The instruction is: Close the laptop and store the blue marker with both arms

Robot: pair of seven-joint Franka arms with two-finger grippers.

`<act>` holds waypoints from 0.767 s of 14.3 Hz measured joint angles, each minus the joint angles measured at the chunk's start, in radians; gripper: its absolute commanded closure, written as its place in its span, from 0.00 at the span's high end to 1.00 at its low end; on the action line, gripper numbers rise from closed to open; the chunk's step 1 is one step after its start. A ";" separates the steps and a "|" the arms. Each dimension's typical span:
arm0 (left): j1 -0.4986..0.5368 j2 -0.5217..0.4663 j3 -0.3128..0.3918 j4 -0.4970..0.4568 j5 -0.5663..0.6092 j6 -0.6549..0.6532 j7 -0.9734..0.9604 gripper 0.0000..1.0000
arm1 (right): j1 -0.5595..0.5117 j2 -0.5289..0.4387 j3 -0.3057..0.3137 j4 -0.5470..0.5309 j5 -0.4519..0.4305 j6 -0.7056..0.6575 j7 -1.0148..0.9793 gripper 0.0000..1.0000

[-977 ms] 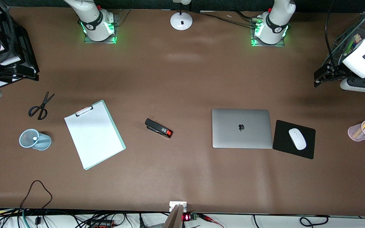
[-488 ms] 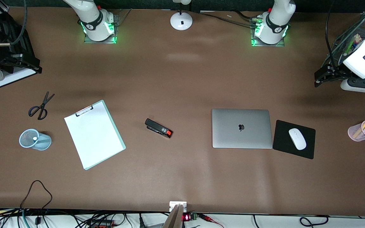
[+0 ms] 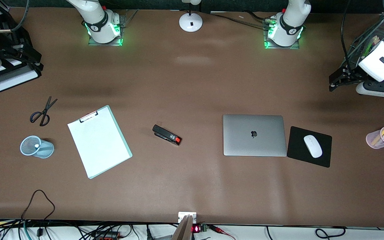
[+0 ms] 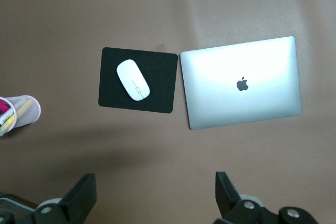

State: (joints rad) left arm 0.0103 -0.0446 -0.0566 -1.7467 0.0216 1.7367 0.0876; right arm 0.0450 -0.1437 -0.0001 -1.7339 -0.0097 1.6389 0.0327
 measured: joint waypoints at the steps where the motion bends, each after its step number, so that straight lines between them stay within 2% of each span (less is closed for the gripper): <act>1: 0.000 0.000 0.000 0.000 0.000 0.000 0.000 1.00 | 0.000 0.002 0.000 0.001 0.000 0.006 0.000 1.00; 11: -0.003 0.000 0.000 0.000 0.000 -0.014 0.000 1.00 | -0.001 0.026 -0.001 0.002 0.003 0.012 -0.042 1.00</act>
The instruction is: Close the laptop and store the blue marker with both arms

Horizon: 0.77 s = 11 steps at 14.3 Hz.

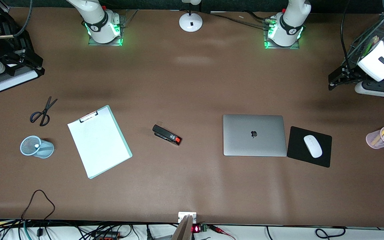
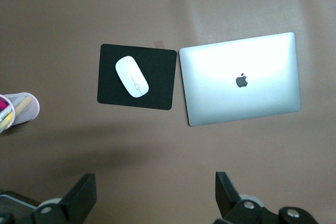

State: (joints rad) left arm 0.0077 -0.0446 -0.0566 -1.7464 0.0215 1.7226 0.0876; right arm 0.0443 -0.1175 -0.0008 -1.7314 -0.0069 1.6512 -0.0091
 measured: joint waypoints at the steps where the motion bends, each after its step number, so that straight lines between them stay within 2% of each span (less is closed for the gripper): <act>1: 0.000 0.000 0.000 0.000 0.000 0.000 0.000 1.00 | 0.000 0.000 0.000 0.000 0.000 0.000 -0.001 1.00; 11: 0.000 0.000 0.000 0.000 0.000 -0.001 0.000 1.00 | 0.000 0.005 0.001 0.000 0.025 0.000 -0.011 1.00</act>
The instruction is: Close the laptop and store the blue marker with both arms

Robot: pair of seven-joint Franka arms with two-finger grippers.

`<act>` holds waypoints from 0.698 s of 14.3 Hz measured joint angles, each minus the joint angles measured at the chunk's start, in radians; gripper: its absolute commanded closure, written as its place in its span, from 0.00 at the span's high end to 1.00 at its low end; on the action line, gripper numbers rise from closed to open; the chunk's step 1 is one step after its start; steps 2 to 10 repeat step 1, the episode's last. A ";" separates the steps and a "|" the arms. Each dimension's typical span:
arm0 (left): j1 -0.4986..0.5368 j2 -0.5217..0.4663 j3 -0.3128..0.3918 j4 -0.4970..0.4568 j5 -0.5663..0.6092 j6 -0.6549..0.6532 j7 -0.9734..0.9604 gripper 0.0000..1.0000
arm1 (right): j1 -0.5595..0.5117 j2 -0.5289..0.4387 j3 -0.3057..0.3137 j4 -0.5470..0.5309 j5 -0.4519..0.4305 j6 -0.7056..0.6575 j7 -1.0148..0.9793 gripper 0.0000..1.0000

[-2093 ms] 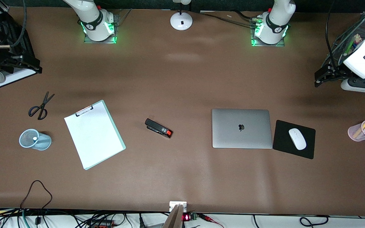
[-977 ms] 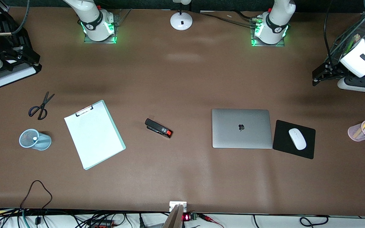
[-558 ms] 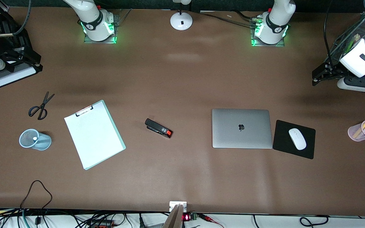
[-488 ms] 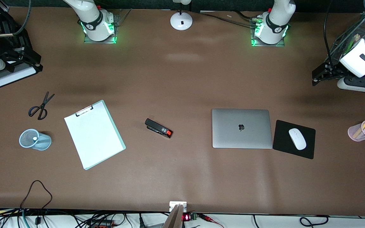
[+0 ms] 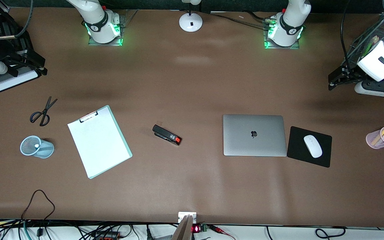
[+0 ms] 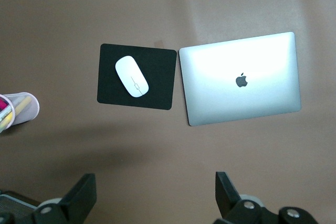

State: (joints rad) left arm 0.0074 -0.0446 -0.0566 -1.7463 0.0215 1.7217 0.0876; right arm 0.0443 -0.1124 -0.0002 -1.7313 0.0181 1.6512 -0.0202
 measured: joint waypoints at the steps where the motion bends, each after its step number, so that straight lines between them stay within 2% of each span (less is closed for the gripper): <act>1: 0.000 0.000 0.000 0.000 0.000 0.000 0.000 1.00 | 0.000 0.000 0.000 0.000 0.000 0.000 0.000 1.00; 10: 0.000 0.000 0.000 0.000 0.000 0.000 0.000 1.00 | 0.000 0.000 0.000 0.000 0.000 0.000 0.000 1.00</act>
